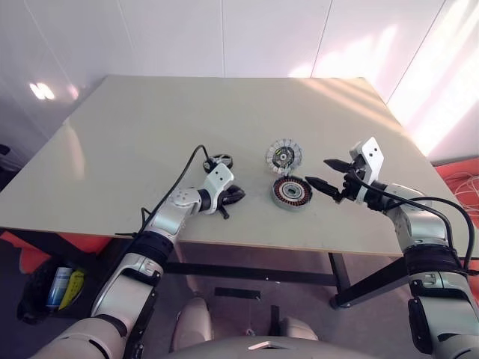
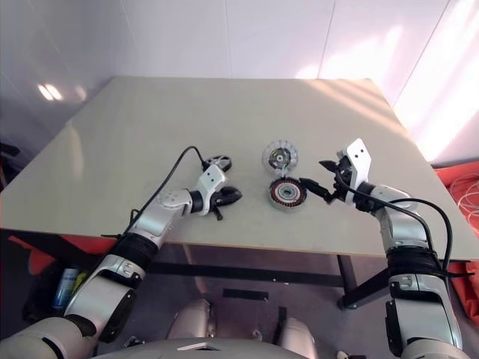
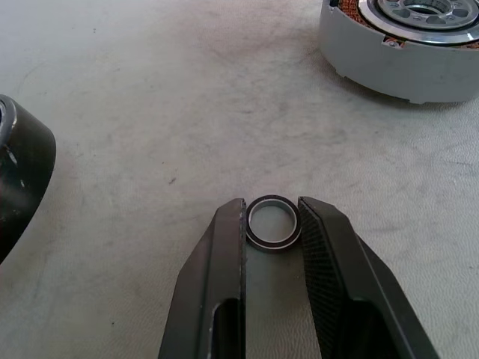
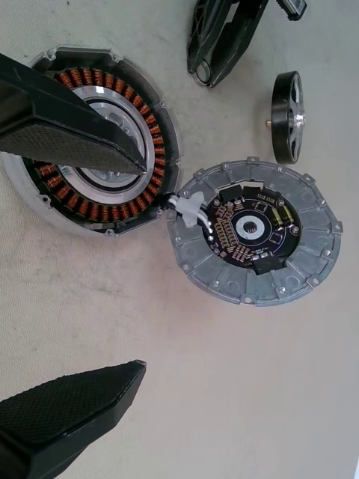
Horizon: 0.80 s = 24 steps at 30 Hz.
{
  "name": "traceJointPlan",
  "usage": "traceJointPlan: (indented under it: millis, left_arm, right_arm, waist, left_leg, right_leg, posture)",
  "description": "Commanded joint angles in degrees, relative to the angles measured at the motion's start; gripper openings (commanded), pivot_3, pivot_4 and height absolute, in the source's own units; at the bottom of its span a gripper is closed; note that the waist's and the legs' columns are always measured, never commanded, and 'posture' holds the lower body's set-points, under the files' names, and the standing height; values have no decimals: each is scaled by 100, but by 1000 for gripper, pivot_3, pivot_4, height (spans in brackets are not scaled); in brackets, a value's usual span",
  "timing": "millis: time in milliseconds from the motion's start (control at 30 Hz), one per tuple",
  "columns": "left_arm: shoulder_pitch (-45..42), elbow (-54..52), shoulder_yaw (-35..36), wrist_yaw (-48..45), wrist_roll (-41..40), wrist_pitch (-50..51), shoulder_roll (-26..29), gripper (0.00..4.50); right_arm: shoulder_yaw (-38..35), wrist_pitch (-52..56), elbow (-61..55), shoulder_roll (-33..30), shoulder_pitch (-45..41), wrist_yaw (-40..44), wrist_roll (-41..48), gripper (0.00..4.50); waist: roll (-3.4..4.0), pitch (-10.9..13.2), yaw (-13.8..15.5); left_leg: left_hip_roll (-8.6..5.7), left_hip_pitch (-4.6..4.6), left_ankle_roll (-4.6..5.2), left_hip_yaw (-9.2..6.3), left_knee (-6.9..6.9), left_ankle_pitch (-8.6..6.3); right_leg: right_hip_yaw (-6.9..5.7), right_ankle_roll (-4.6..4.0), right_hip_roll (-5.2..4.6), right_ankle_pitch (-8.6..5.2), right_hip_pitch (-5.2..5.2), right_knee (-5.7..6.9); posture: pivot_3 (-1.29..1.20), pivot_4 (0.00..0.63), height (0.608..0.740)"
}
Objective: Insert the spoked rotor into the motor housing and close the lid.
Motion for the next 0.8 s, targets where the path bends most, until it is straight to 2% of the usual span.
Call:
traceJointPlan:
  millis: [33, 200, 333, 800]
  left_arm:
    - [47, -6, -54, 44, 121, 17, 60, 697]
    - [80, -145, 36, -73, -53, -114, 7, 697]
    - [246, -872, 159, -664, -659, -16, -113, 697]
    - [217, -921, 212, -712, -792, -120, -155, 697]
  right_arm:
    - [-79, -100, -80, -5, -167, -9, 48, 4500]
    - [-62, -110, -62, 1, -175, -16, 26, 4500]
    - [-45, -115, -37, -1, -183, -7, 5, 4500]
    - [-38, -112, -45, -25, -155, -9, -36, 4500]
  waist:
    - [0, 0, 0]
    - [0, 0, 0]
    - [-1, 1, 3]
    - [-1, 1, 0]
  left_leg:
    - [0, 0, 0, 0, 0, 0]
    - [0, 0, 0, 0, 0, 0]
    - [0, -10, 1, 1, -1, -1]
    - [1, -13, 1, 2, -1, -1]
  right_leg:
    - [0, 0, 0, 0, 0, 0]
    - [0, 0, 0, 0, 0, 0]
    - [0, 0, 0, 0, -8, -1]
    - [0, 0, 0, 0, -11, -1]
  posture:
    - [0, 0, 740]
    - [0, 0, 740]
    - [0, 0, 740]
    - [0, 0, 740]
